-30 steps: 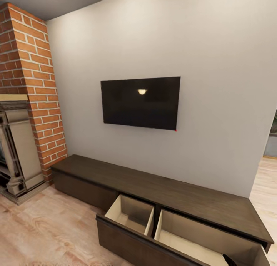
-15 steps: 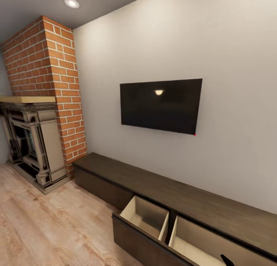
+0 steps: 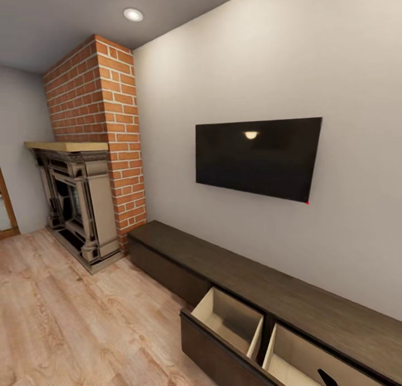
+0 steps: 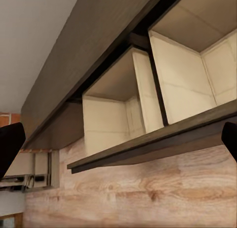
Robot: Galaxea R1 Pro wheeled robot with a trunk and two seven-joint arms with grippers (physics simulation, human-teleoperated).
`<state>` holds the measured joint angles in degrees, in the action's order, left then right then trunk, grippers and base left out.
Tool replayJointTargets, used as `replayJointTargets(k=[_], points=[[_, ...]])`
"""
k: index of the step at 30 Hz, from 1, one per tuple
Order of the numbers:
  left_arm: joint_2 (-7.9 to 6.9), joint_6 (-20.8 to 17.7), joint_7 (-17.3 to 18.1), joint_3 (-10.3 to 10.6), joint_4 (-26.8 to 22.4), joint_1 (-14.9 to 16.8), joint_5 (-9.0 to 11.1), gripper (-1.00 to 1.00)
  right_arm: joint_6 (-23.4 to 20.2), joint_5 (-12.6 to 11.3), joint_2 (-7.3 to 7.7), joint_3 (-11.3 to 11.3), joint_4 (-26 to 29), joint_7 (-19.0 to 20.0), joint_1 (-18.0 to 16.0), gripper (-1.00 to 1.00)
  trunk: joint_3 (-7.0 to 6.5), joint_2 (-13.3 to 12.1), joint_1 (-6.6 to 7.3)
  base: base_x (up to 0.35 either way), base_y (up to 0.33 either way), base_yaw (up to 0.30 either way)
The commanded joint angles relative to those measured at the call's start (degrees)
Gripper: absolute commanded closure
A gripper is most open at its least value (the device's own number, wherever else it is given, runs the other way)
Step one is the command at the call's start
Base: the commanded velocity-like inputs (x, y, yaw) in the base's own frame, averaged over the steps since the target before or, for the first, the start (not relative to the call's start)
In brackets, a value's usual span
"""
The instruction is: Place each of the two pumpkins and all three candles from the living room inside a cabinet in the living room (use any cabinet), then make sure every cabinet is closed, and position the cauldron so it is next to a table in the living room.
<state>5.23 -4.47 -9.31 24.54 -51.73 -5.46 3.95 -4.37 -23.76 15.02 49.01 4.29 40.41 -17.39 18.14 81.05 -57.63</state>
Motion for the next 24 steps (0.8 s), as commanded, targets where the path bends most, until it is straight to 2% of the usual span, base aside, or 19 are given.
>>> replayJointTargets(k=[1,9,13,20,24], points=[[0.03,0.1,-0.37,0.16,0.71,0.01,0.45,-1.0,-0.46,-0.57,0.05,-0.13,0.0,0.19,-0.02,-1.0,-0.13,-0.38,0.22,0.0,0.0,0.038],[0.11,1.75,-0.36,0.16,2.24,0.07,0.52,-1.0,-0.46,-0.64,0.02,-1.3,-0.06,0.14,-0.02,-1.0,-1.57,-3.59,1.98,0.0,0.0,0.014],[0.11,1.92,-0.36,0.16,2.37,0.06,0.58,-1.0,-0.46,-0.71,0.01,-1.47,-0.1,0.12,-0.02,-1.0,-1.57,-3.59,1.98,0.0,0.0,0.002],[0.12,1.95,-0.35,0.16,2.39,0.08,0.6,-1.0,-0.46,-0.73,0.01,-1.5,-0.09,0.11,-0.02,-1.0,-2.82,-6.39,3.52,0.0,0.0,0.0],[0.13,1.99,-0.35,0.16,2.42,0.06,0.63,-1.0,-0.46,-0.81,-0.05,-1.58,-0.13,0.11,-0.03,-1.0,-2.91,-6.39,3.52,0.0,0.0,0.093]])
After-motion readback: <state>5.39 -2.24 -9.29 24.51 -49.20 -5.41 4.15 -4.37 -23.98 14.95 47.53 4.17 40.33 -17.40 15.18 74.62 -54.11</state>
